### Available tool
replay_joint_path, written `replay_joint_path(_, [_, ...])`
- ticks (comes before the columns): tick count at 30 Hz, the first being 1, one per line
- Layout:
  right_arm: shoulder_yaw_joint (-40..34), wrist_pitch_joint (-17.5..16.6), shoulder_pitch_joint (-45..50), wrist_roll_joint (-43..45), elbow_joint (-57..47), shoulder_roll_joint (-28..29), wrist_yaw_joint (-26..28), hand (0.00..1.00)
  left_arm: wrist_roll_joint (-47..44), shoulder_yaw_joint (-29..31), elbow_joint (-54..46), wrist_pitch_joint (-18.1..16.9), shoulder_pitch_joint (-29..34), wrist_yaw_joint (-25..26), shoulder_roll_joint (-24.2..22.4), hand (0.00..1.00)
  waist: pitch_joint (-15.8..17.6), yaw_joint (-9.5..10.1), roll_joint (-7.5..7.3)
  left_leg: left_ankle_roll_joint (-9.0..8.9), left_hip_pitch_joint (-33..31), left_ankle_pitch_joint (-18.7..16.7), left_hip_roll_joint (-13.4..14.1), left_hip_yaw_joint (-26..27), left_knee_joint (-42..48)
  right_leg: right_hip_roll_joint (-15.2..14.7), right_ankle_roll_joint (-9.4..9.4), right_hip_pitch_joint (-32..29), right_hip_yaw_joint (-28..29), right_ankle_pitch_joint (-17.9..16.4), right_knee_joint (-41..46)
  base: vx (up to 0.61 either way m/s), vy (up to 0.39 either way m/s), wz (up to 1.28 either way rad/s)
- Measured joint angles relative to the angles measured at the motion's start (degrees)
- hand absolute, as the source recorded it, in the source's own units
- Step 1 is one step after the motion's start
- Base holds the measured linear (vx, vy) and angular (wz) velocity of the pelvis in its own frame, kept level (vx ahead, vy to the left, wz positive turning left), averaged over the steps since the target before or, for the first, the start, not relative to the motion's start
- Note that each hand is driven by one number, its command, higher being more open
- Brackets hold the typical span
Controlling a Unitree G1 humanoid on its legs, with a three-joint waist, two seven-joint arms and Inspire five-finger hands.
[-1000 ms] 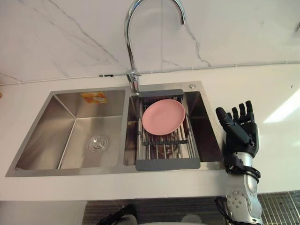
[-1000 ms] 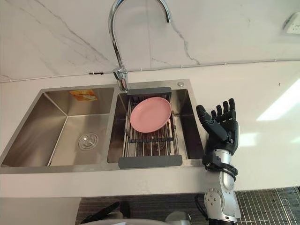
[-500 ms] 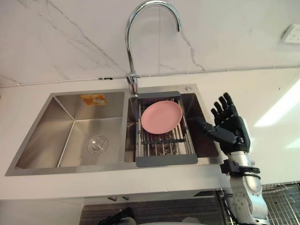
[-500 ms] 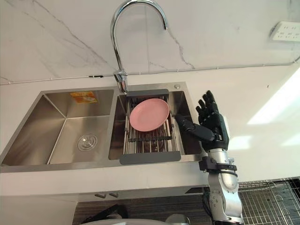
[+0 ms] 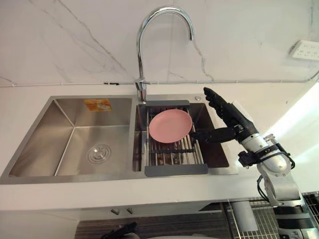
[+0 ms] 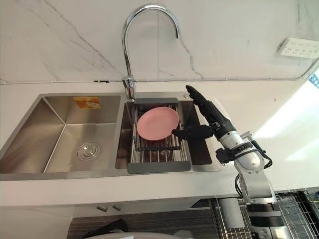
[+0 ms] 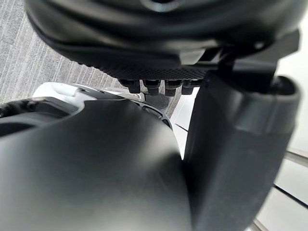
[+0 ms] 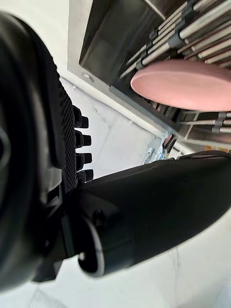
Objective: Walk over to the sink, pick up the cup, carry it to the dishwasher, place the cup inside the dishwasher, then close the dishwasher door
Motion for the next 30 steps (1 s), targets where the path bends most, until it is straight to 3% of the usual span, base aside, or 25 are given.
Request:
replay_joint_path(7, [3.92,2.00,-3.80,-6.30,7.29,-0.54,-0.28,1.00,0.66,-0.01,-1.26,0.76,0.11,0.36,0.07,1.00,0.01,0.65,-0.03,0.04,-0.09,0.08,-0.26,-0.62,-0.02,-0.15,0.20,0.72,-1.11,0.35,-0.72,-0.01,-0.005,0.04])
replay_joint_path(16, [4.86,1.60,-5.55,-10.76,13.66,-0.54,-0.61,1.00,2.82,0.04,-2.47,0.94,0.15,0.36,-0.01,1.00,0.03,1.15,-0.08,0.26,-0.67,0.25,-0.96,-2.07,-0.03,-0.72,0.49,1.29,-3.06,0.51,-1.07,-0.01,-0.002,0.09])
replay_joint_path(25, [6.66,-2.71,-6.43,-17.40,16.90,-0.53,-2.18,1.00,5.36,0.00,-4.05,0.99,0.18,0.57,0.16,1.00,0.34,1.48,-0.62,0.54,-1.07,0.45,-1.56,-3.18,-0.04,-1.08,0.80,1.91,-4.34,0.68,-1.42,-0.01,-0.004,0.07])
replay_joint_path(30, [7.44,-4.85,-7.42,-24.62,17.68,-0.45,-8.17,1.00,6.27,-0.01,-4.27,1.00,0.16,0.70,0.16,1.00,0.37,1.52,-0.68,0.57,-1.07,0.47,-1.57,-3.20,-0.04,-1.09,0.82,1.93,-4.34,0.69,-1.41,0.00,0.000,0.00])
